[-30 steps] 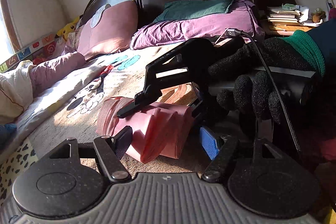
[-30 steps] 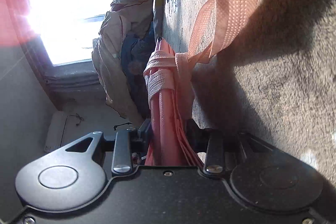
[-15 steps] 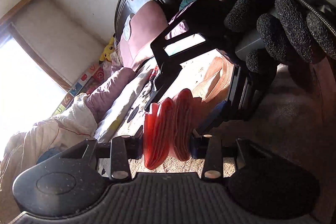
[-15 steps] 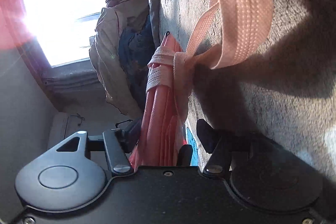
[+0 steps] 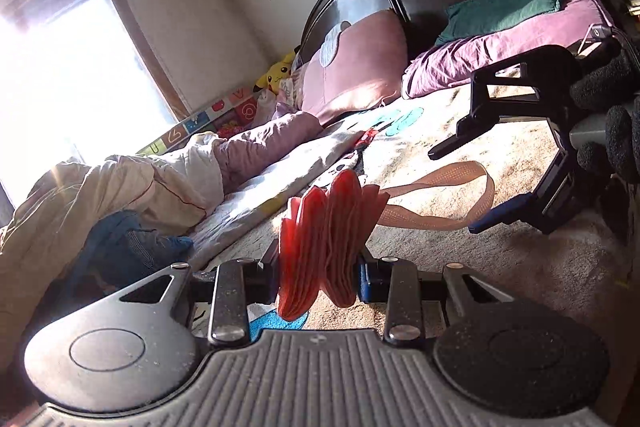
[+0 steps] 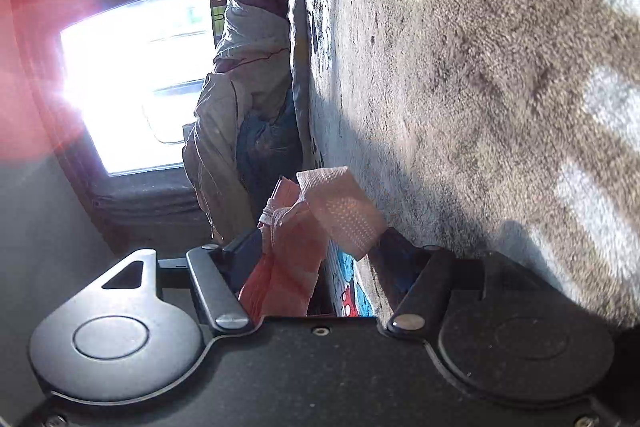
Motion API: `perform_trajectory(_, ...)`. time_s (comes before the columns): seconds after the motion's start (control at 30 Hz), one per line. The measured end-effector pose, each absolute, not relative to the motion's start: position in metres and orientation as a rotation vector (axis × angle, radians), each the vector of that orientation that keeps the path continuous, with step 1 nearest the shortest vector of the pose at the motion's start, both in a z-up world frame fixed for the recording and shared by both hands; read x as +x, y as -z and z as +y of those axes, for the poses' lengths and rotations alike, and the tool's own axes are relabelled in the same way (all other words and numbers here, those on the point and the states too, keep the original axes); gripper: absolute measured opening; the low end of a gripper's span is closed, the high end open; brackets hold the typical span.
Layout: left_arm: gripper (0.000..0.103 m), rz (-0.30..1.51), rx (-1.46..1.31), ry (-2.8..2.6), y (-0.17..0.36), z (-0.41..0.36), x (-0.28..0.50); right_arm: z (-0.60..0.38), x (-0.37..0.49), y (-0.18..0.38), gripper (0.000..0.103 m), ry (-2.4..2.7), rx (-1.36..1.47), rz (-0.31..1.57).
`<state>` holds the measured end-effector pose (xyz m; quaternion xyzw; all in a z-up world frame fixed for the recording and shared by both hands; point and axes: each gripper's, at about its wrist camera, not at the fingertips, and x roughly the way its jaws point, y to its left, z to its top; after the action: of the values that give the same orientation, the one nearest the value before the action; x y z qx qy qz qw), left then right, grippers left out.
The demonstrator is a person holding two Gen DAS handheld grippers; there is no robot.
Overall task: Fold shopping bag
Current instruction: 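Grasp the folded pink bag with the left gripper while the right gripper holds it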
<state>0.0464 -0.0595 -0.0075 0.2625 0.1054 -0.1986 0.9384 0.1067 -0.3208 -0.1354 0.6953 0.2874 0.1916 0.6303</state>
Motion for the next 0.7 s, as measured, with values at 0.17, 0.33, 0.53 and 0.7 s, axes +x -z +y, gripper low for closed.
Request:
perform_trajectory(0.17,0.034,0.251,0.479,0.383,0.004,-0.039,0.042,-0.309,0.116,0.121,0.068,-0.46,1.477,0.641)
perform_trajectory(0.33,0.034,0.278,0.48,0.381,0.012,-0.033,0.043,-0.297,0.128,0.099,0.06,-0.539,1.252,0.637)
perform_trajectory(0.53,0.034,0.319,0.465,0.368,0.018,-0.029,0.049,-0.282,0.129,0.097,0.024,-0.605,1.117,0.673)
perform_trajectory(0.7,0.034,0.283,0.991,0.385,0.046,-0.068,0.039,-0.282,0.131,0.095,0.008,-0.67,1.087,0.624)
